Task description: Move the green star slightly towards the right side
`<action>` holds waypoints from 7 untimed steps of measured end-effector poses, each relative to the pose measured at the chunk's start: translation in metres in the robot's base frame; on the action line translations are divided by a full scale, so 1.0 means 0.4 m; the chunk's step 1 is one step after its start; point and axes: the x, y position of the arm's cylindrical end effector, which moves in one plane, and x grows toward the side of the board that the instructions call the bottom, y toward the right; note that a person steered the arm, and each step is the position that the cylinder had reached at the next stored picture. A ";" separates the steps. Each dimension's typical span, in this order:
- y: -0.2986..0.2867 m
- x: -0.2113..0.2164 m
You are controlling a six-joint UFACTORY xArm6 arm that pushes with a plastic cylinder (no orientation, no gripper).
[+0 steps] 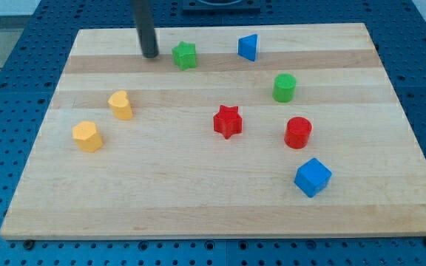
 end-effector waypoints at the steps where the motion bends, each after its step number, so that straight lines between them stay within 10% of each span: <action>1: 0.004 0.052; 7: 0.183 0.093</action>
